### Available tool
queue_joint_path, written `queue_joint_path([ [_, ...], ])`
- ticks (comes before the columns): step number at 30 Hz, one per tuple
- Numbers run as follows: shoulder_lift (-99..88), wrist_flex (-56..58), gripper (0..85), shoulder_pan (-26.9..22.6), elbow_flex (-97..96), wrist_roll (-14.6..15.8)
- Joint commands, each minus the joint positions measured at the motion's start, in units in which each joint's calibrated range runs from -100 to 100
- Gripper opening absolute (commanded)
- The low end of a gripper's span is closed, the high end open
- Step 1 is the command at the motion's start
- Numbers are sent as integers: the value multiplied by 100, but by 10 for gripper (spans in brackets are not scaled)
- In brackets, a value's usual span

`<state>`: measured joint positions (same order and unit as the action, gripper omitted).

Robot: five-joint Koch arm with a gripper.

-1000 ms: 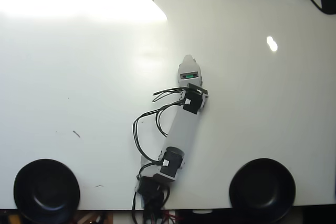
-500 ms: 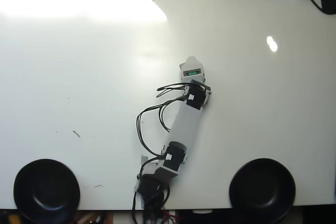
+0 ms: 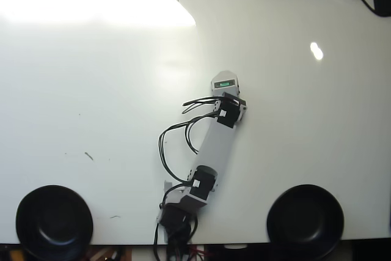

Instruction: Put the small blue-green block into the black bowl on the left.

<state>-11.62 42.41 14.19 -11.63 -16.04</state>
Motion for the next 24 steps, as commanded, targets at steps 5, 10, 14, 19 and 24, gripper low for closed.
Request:
queue_joint_path([
  [5,-1,-29,507,-34,332,-137],
  [10,-54,100,499,10,193,-274],
  [14,-183,108,487,93,-75,-464],
  [19,-279,-127,486,137,-371,-752],
  [24,-258,-240,433,103,-389,-762],
])
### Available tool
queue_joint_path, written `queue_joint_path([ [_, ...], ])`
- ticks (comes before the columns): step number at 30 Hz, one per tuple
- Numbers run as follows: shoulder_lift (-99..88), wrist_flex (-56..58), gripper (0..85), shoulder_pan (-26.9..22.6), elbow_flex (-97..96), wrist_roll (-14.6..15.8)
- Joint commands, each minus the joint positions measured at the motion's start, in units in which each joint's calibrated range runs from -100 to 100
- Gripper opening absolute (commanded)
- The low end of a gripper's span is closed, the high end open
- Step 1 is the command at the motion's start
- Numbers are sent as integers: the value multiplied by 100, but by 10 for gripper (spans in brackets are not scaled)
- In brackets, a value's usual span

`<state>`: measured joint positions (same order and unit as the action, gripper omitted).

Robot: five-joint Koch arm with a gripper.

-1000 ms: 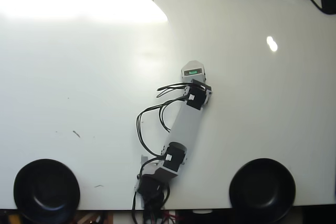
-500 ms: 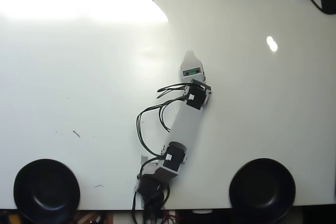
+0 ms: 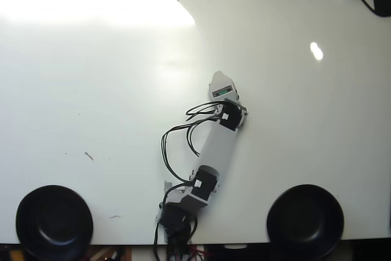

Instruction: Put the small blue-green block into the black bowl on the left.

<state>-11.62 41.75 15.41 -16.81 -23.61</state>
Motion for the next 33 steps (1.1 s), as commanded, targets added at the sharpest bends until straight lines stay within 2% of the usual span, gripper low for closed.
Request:
queue_joint_path([
  [1,-247,-183,425,-24,128,-15],
  [3,-279,-280,330,-29,35,-15],
  [7,-622,-864,46,5,-556,-34],
  [13,-751,-1001,32,20,-685,-34],
  [19,-1490,-588,32,-156,-621,83],
  [24,-2218,-272,32,-537,-685,317],
  [33,-3482,-199,32,-1363,-953,542],
])
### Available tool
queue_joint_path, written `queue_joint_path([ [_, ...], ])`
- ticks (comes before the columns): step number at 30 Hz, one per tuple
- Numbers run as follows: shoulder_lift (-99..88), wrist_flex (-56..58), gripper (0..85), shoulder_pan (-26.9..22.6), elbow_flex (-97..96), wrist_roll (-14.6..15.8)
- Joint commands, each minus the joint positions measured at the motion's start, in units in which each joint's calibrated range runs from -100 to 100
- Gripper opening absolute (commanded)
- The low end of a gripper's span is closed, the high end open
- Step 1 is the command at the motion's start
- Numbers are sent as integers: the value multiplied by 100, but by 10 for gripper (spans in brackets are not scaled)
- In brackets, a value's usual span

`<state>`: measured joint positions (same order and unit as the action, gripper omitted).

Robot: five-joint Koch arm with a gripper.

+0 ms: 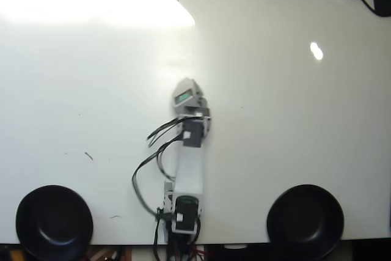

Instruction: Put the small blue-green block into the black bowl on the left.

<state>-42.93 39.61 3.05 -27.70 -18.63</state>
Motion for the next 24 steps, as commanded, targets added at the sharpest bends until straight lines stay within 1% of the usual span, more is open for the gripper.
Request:
queue_joint_path([
  [1,-447,39,32,-234,136,68],
  [15,-2193,56,32,-1768,-132,59],
  [24,-3115,250,32,-2935,-160,20],
])
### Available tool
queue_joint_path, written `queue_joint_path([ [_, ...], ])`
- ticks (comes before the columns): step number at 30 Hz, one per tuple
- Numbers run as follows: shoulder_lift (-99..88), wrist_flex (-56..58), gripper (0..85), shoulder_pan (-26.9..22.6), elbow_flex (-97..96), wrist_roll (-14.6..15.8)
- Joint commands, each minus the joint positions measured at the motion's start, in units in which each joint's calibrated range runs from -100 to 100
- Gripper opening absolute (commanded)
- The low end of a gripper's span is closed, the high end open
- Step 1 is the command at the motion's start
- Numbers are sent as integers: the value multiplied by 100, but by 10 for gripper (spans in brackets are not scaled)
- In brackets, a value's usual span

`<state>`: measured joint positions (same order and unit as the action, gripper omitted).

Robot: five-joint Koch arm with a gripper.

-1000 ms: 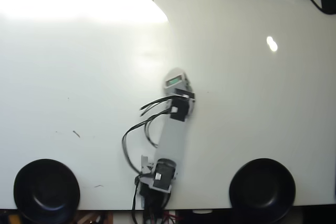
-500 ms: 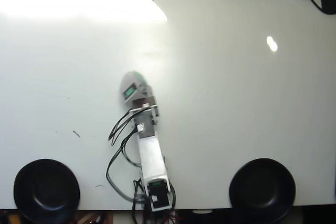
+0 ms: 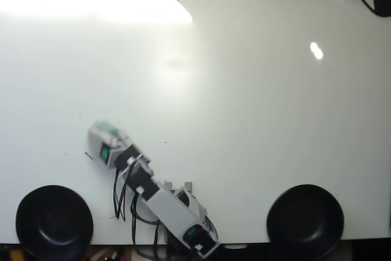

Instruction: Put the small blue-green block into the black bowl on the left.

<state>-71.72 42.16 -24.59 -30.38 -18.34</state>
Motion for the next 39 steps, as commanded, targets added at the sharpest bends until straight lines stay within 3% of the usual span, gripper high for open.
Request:
queue_joint_path([
  [1,-311,3,32,-313,108,-10],
  [18,-236,-394,31,-2188,43,-20],
  [29,1071,-986,31,-2745,441,1133],
  [38,1724,-1318,31,-2955,644,2286],
  [39,1724,-1318,31,-2955,644,2300],
])
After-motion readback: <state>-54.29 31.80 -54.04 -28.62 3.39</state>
